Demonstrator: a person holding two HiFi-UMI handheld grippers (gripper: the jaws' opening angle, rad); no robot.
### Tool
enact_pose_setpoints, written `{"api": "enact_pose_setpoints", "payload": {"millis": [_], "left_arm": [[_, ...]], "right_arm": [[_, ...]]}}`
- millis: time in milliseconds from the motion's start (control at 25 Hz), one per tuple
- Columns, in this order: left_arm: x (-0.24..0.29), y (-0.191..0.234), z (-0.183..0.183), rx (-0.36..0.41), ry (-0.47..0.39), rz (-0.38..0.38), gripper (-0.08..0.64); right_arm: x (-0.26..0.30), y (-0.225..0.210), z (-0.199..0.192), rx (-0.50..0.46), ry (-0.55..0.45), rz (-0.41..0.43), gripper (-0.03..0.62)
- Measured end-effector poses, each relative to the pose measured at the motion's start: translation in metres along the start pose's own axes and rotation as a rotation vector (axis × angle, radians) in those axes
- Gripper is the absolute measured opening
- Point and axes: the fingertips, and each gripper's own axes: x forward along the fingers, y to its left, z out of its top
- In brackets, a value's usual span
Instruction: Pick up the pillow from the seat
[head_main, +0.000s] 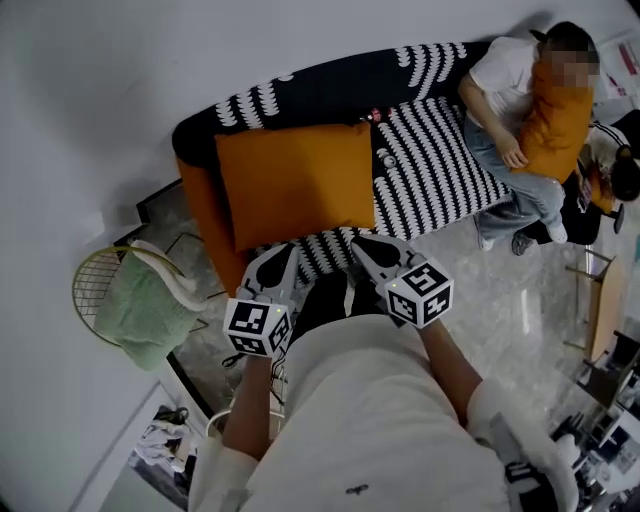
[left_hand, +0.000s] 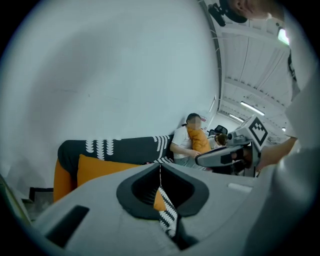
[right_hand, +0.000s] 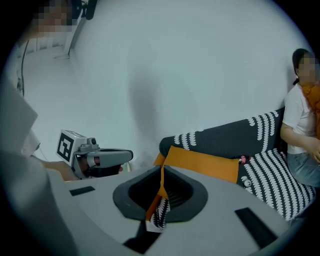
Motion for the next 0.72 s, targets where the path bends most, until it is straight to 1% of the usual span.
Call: {"api": "enact_pose_setpoints", "payload": {"millis": [200, 360, 480, 680, 720], "left_arm": [[0.004, 0.026, -0.012, -0.022, 0.028, 0.028, 0.012], [0.012, 0.041, -0.021, -0.070, 0.050, 0.039, 0.012], [0.021, 0.050, -0.029, -0.083, 0.075, 0.055, 0.014], [0.036, 0.068, -0.038, -0.085, 0.098, 0.099, 0.014], [0.040, 0.072, -0.039, -0.086, 0.102, 0.106, 0.015]], "right_arm": [[0.016, -0.006, -0.006, 0.019, 0.011, -0.018, 0.011], [0.029, -0.019, -0.010, 0.008, 0.020, -0.038, 0.011], [0.034, -0.034, -0.017, 0.005, 0.036, -0.063, 0.011], [0.050, -0.068, -0.035, 0.005, 0.089, -0.120, 0.012], [0.055, -0.075, -0.039, 0.000, 0.101, -0.127, 0.022]]}}
